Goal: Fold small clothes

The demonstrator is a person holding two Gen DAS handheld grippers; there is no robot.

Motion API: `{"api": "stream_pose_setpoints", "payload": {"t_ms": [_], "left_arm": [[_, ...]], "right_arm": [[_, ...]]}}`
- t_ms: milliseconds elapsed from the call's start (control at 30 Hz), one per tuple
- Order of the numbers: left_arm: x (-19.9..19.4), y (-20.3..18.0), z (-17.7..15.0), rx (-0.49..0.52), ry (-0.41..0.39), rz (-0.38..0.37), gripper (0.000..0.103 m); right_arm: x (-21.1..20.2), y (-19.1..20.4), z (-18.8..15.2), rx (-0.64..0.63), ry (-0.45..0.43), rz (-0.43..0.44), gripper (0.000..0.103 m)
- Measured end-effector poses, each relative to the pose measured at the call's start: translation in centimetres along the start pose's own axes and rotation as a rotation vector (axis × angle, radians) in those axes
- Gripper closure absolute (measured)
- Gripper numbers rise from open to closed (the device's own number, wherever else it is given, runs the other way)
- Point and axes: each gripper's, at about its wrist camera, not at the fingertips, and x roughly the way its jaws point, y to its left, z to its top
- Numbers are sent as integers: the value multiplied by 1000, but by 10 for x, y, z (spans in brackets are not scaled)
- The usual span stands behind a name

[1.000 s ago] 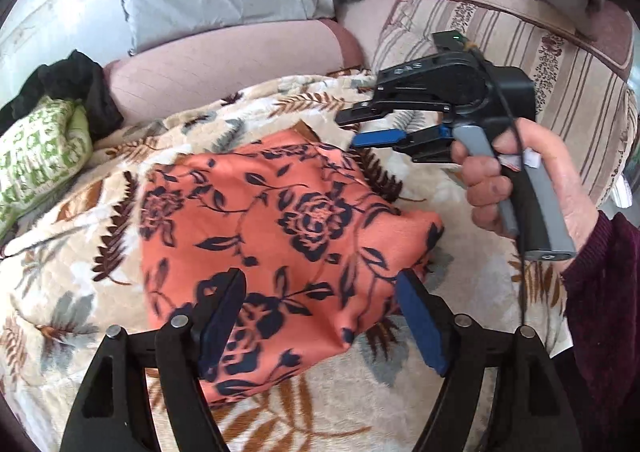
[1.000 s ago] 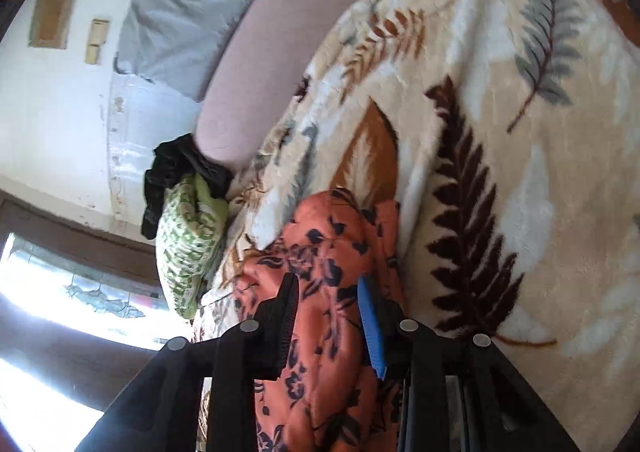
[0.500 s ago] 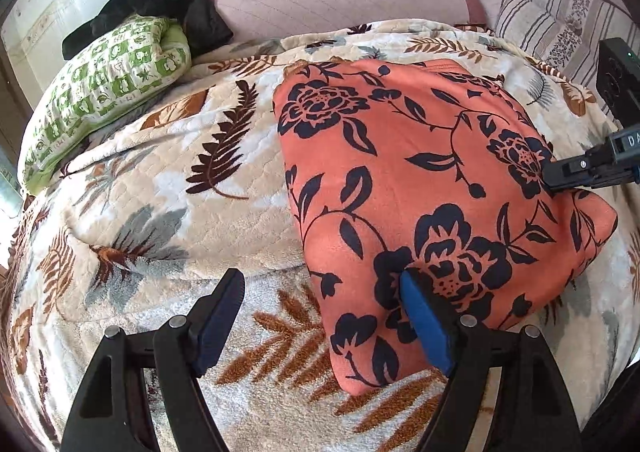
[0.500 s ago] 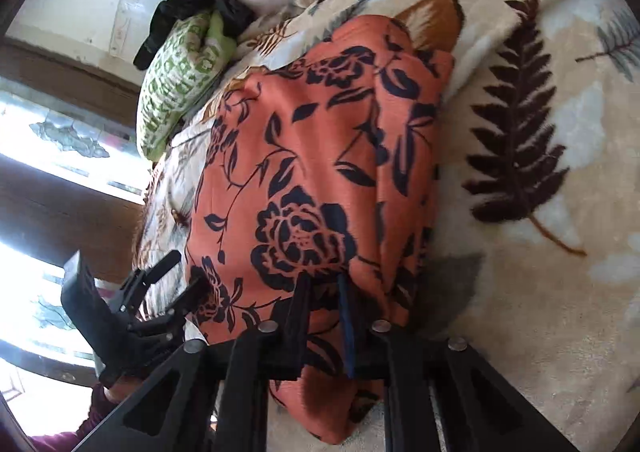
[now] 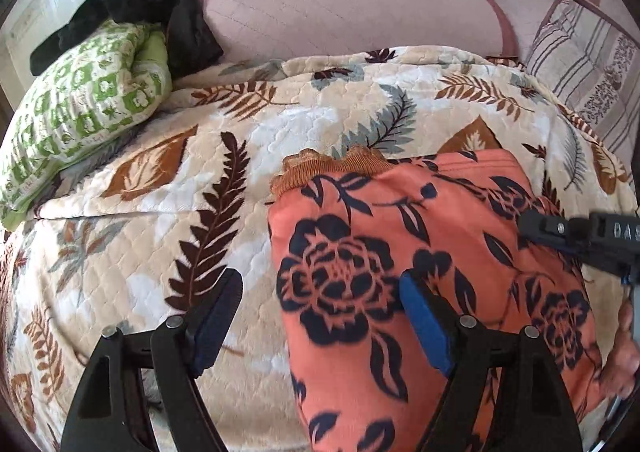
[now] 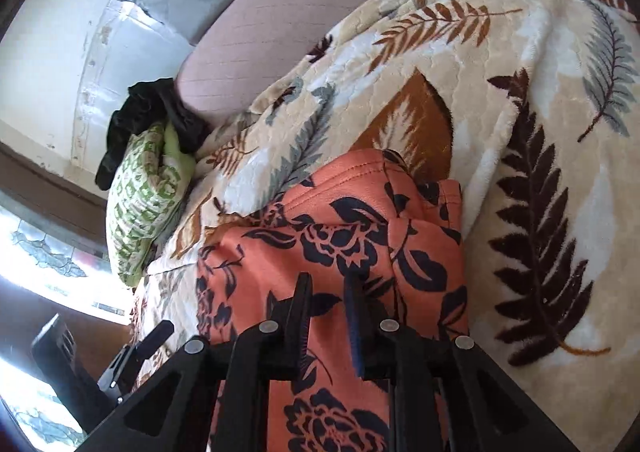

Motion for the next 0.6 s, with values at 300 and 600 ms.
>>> {"api": "stream_pose_setpoints", "payload": {"t_ms": [300,600], "left_arm": [[35,24,-10,-189,60,-73,12],[-57,21,-85,-89,-47,-49,12]], "right_arm": [[7,-11,2,28,10,25,84],[-45,18,-50,-149,120,93,83]]}}
